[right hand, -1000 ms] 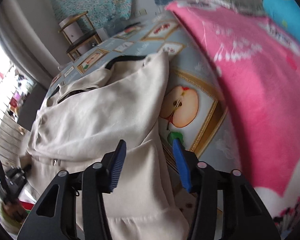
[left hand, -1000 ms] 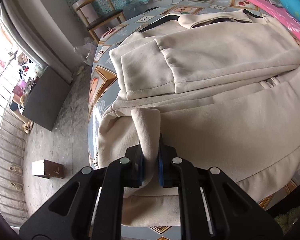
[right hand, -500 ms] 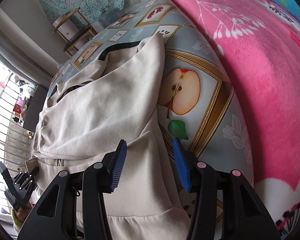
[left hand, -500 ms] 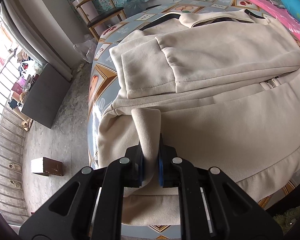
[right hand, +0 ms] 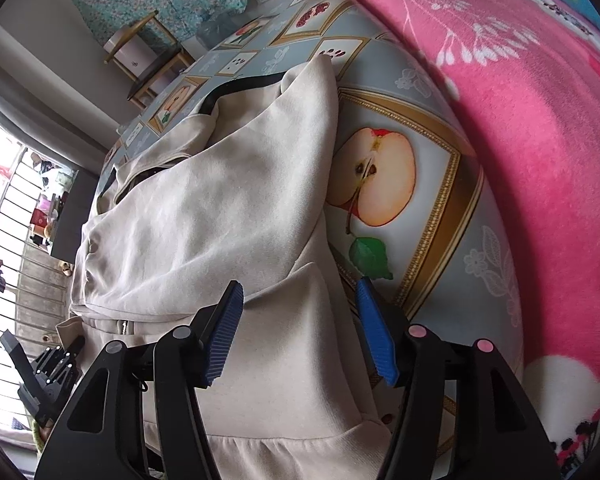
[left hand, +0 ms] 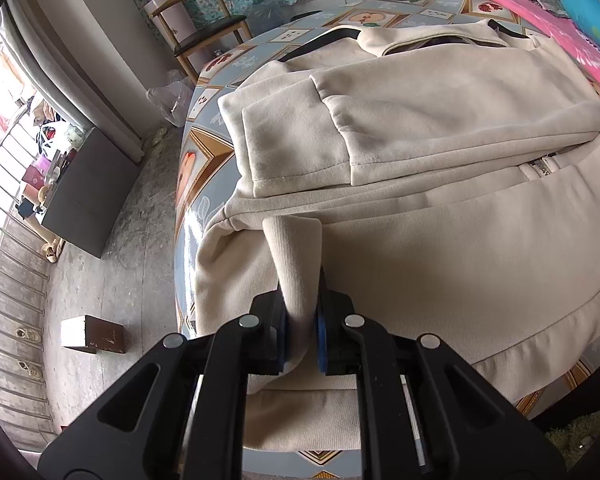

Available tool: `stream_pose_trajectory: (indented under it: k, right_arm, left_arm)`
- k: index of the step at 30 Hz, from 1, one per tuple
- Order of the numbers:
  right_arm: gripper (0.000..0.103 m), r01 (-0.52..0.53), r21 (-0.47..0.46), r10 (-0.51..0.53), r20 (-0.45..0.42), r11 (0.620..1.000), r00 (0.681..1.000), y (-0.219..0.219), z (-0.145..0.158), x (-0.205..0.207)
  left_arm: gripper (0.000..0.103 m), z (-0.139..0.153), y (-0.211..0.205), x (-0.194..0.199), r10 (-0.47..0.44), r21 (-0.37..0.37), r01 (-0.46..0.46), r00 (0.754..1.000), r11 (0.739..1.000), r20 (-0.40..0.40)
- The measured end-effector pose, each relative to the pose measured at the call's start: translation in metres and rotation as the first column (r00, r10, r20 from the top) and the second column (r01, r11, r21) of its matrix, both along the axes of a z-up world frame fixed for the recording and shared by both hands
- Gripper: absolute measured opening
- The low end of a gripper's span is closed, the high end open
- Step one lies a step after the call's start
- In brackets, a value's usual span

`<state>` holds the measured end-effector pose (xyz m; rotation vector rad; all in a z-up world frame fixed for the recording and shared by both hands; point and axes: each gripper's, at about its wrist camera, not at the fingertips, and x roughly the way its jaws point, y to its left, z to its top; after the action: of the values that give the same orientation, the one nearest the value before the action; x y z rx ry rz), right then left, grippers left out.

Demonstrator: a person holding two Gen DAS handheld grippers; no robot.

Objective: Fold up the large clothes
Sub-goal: 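Lift the jacket hem with both grippers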

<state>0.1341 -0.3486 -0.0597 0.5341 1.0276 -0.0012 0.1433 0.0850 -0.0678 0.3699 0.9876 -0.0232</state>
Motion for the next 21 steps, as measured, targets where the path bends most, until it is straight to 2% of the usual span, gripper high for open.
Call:
stream_pose_trajectory:
  k: [7,14,18,21]
  right_arm:
    - [0.057,-0.057,0.069,0.055,0.022,0.996,0.998,0.000,0.002,-0.007]
    - [0.057,-0.159,0.053,0.158,0.024,0.986,0.987,0.004,0.007,-0.020]
    - [0.046,-0.175,-0.004,0.175,0.021,0.985,0.984,0.004,0.009,-0.020]
    - [0.035,-0.180,-0.087,0.181,0.003,0.980,0.983,0.011,0.007,-0.018]
  left_arm:
    - [0.011,0.000,0.000,0.000,0.000,0.000,0.000,1.000,1.000,-0.001]
    - [0.011,0.001,0.000,0.000,0.002,-0.007,-0.002,1.000,1.000,0.004]
    - [0.011,0.001,0.000,0.001,0.003,-0.007,-0.003,1.000,1.000,0.003]
    - [0.011,0.001,0.000,0.001,0.005,-0.013,-0.005,1.000,1.000,0.007]
